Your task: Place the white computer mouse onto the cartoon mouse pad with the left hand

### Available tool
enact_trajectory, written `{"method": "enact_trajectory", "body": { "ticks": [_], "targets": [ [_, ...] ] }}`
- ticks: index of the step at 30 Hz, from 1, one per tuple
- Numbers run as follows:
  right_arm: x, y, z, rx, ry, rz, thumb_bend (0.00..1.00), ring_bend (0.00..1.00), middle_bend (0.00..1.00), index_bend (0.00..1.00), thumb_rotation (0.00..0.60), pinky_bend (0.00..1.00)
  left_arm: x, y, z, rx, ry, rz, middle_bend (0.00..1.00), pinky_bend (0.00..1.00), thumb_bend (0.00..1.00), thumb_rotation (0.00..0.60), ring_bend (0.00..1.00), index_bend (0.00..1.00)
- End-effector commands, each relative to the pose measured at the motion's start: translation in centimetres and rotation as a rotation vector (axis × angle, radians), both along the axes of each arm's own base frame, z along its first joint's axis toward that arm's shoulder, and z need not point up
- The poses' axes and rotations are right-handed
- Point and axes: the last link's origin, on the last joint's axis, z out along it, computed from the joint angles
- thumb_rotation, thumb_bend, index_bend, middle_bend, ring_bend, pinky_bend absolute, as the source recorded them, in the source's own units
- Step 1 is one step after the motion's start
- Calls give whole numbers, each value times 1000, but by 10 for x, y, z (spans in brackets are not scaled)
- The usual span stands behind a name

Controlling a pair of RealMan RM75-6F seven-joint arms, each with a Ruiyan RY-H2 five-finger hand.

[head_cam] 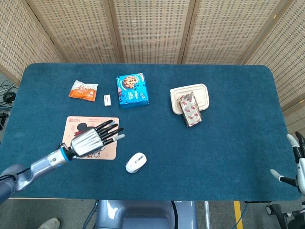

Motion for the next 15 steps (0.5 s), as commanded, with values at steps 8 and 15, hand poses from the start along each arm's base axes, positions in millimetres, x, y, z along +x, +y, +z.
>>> {"method": "enact_trajectory", "body": {
  "ticks": [8, 15],
  "targets": [
    [-8, -3, 6, -14, -14, -32, 0, 0, 0, 0, 600, 0, 57, 20, -65, -98, 221, -352, 0, 52, 0, 600, 0, 0],
    [-13, -5, 10, -27, -26, -52, 0, 0, 0, 0, 600, 0, 71, 18, -83, -145, 248, -404, 0, 52, 0, 600, 0, 0]
  ]
}}
